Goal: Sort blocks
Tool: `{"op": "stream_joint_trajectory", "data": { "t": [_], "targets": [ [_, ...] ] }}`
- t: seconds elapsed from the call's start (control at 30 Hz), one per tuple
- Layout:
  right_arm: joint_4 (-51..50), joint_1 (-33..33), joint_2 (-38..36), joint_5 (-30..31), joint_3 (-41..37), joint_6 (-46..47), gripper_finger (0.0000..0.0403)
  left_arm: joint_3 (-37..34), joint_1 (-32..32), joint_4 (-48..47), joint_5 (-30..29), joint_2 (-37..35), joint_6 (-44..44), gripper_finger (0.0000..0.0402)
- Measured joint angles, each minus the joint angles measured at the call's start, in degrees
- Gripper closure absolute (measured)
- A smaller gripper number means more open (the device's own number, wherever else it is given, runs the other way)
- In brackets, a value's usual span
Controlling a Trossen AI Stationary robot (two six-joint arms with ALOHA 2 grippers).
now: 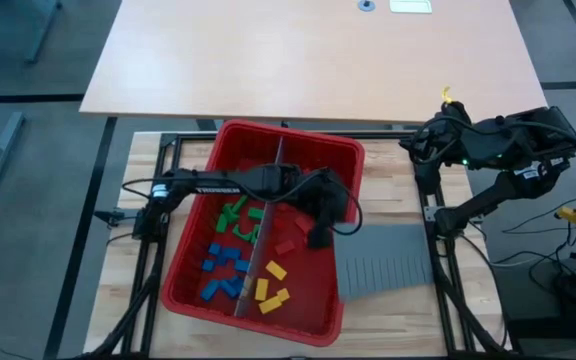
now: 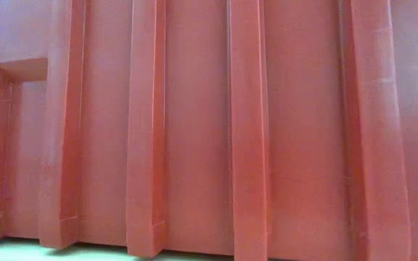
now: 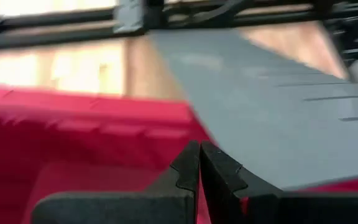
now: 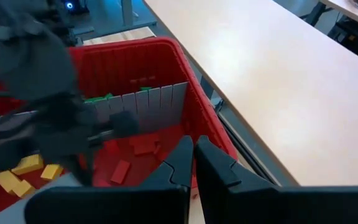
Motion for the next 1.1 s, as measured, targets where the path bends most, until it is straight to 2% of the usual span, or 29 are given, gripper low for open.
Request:
{"op": "stream_joint_trajectory", "data": {
  "t": [0.33,0.53,0.6,0.77,0.97,1.1],
  "targets": [
    [0.0,0.0,-0.1,1.4,0.0,-0.2,0.0403,0.0,-4.2,7.2,8.4,0.0,3.2,0.0401],
    [0.0,0.0,-0.2,1.5,0.0,0.0,0.0403,-0.2,-5.2,7.5,8.9,0.0,3.2,0.0401],
    [0.0,0.0,-0.2,1.5,0.0,0.3,0.0403,-0.2,-5.2,7.2,7.9,0.0,3.1,0.0401],
    [0.0,0.0,-0.2,1.5,0.0,1.0,0.0403,0.6,-5.0,5.9,-0.4,-0.5,3.6,0.0401],
    [0.0,0.0,-0.2,1.5,0.0,1.6,0.0403,1.1,-4.7,4.8,-3.6,-1.9,4.0,0.0401],
    [0.0,0.0,-0.2,1.5,0.0,1.8,0.0403,1.1,-4.7,-0.5,-3.8,-1.9,4.0,0.0401]
  ]
}}
